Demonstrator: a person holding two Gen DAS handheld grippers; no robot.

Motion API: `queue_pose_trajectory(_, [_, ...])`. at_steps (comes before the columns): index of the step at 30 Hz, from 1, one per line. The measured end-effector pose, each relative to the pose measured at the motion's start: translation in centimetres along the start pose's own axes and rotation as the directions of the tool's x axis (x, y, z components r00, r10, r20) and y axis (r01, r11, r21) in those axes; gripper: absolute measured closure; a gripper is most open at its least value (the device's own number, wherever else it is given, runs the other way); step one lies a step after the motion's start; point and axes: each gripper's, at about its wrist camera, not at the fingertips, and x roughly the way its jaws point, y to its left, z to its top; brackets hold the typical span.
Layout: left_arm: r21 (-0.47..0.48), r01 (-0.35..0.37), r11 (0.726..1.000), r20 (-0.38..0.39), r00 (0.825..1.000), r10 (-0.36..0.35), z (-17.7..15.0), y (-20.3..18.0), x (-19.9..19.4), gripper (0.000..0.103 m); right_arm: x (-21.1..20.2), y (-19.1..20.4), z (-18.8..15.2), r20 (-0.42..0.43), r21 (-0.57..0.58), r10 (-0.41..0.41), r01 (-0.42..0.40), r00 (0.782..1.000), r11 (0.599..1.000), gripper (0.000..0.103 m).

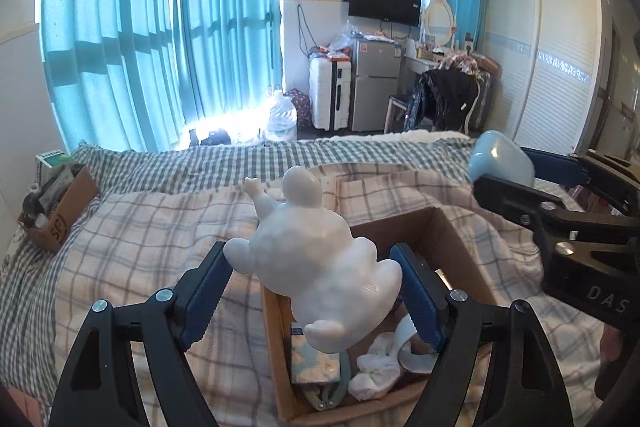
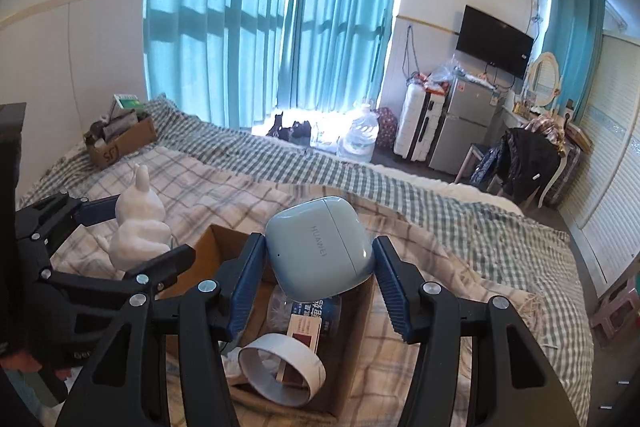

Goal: Organize objects
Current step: 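Carry the earbud case and rabbit figurine into the cardboard box and open both grippers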

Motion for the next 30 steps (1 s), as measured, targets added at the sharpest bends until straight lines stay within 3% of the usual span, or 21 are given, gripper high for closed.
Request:
queue_pose_trajectory(8, [0.022, 0.015, 1.000, -0.116, 0.993, -0.012, -3.6, -0.3, 5.9, 0.021, 9.2, -0.6, -3.2, -0.146, 0.020, 0.017, -0.014, 0.989, 1.000, 0.049])
queue_pose_trajectory(16, [0.035, 0.013, 0.999, -0.147, 0.989, -0.008, -4.9, -0.9, 6.8, 0.021, 11.9, -1.2, -4.0, -0.193, 0.047, 0.030, -0.021, 0.981, 0.999, 0.048])
queue_pose_trajectory(22, [0.034, 0.020, 0.999, -0.160, 0.987, -0.014, -5.1, -1.3, 6.2, 0.019, 11.0, -1.0, -4.0, -0.180, 0.070, 0.012, 0.001, 0.984, 0.998, 0.044])
queue_pose_trajectory(24, [0.014, 0.019, 1.000, -0.164, 0.986, -0.017, -5.1, -1.1, 5.7, 0.017, 9.7, -1.1, -3.7, -0.161, 0.076, 0.007, 0.005, 0.987, 0.997, 0.040])
queue_pose_trajectory(26, [-0.007, 0.006, 1.000, -0.157, 0.988, -0.007, -5.1, -0.9, 5.1, 0.007, 7.8, -1.2, -3.2, -0.134, 0.080, -0.001, 0.012, 0.991, 0.997, 0.039])
queue_pose_trajectory(30, [-0.043, -0.001, 0.999, -0.124, 0.992, -0.004, -5.1, -0.9, 2.7, 0.004, 3.9, -1.4, -2.2, -0.091, 0.087, -0.013, 0.021, 0.996, 0.996, 0.034])
